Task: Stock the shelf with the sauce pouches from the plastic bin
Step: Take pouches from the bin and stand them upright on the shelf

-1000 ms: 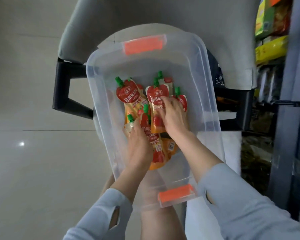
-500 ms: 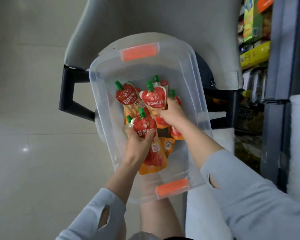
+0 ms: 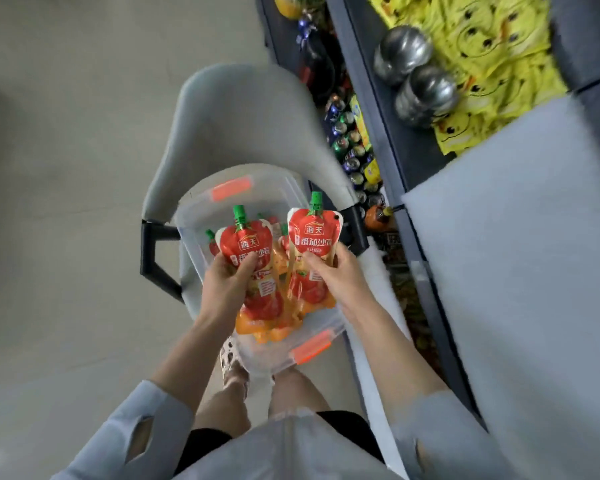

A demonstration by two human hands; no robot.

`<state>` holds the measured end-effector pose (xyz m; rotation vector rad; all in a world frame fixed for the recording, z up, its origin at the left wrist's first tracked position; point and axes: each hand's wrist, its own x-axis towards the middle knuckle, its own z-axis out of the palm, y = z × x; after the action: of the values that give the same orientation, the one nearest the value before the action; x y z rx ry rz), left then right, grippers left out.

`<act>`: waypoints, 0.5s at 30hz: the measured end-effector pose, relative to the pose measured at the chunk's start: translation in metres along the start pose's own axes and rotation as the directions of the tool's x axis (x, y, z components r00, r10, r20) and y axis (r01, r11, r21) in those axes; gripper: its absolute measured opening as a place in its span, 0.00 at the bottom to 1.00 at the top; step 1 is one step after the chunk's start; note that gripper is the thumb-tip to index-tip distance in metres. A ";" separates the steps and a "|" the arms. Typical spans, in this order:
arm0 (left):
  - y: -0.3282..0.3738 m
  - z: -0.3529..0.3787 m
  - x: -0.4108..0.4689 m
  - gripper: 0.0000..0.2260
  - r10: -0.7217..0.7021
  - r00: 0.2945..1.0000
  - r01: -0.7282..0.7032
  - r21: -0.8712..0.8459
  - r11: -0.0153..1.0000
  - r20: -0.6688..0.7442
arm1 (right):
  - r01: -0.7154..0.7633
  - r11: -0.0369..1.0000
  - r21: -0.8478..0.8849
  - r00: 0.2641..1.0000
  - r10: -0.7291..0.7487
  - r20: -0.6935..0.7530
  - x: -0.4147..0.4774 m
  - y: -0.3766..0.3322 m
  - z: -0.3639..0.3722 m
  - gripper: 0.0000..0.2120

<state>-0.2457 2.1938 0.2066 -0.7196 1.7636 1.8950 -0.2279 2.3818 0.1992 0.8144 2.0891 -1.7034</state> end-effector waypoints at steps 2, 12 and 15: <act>0.022 0.005 -0.014 0.09 0.060 0.996 -0.062 0.028 0.998 0.067 | 0.030 0.998 0.060 0.998 -0.026 -0.066 -0.031 -0.009 -0.009 0.13; 0.091 0.055 -0.075 0.10 0.210 0.866 -0.297 0.128 0.946 0.454 | 0.215 0.971 0.107 0.886 -0.148 -0.439 -0.152 -0.041 -0.061 0.15; 0.103 0.080 -0.094 0.06 0.238 0.804 -0.365 0.136 0.921 0.544 | 0.286 0.954 0.093 0.802 -0.185 -0.568 -0.183 -0.049 -0.083 0.10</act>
<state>-0.2461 2.2675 0.3490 0.1786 1.7599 1.7969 -0.1060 2.4153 0.3626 1.2793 2.5297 -1.9807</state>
